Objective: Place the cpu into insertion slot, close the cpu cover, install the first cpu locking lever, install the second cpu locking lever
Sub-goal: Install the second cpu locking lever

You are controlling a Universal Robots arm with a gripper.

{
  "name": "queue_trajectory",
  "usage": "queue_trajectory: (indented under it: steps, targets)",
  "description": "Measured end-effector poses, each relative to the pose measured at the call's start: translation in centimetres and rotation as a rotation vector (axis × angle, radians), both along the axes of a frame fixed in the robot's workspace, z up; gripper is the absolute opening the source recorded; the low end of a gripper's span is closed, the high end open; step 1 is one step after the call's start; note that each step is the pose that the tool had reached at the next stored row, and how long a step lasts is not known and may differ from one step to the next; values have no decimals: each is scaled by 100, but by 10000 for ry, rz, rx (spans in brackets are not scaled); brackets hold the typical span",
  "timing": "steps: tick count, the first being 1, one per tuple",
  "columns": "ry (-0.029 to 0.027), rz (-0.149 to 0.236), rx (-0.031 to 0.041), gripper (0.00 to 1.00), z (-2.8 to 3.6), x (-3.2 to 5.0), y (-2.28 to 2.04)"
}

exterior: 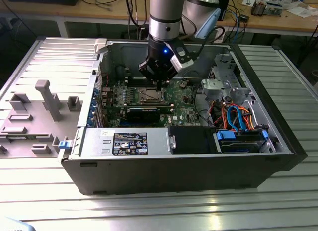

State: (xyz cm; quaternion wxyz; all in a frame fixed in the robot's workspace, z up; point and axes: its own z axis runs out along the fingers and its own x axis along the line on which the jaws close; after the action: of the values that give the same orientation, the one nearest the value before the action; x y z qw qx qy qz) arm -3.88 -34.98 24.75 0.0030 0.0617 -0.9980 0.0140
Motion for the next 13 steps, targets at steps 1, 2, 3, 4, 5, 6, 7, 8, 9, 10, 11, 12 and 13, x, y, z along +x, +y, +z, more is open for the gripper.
queue_trajectory:
  steps: [1, 2, 3, 4, 5, 6, 7, 8, 9, 10, 11, 12, 13]
  targets:
    - [0, 0, 0, 11, 2, 0, 0]
    - [0, 0, 0, 11, 3, 0, 0]
    - [0, 0, 0, 11, 5, 0, 0]
    - [2, 2, -3, 11, 6, 0, -6]
    - [1, 2, -3, 11, 6, 0, -11]
    - [1, 1, -1, 11, 5, 0, -18]
    - [0, 0, -1, 11, 5, 0, -24]
    - [0, 1, 0, 11, 5, 0, -29]
    - [0, 0, 0, 11, 5, 0, -35]
    - [0, 0, 3, 11, 5, 0, -39]
    - [1, 0, 7, 11, 5, 0, -44]
    - [0, 0, 19, 11, 5, 0, -50]
    - [0, 0, 49, 11, 5, 0, -60]
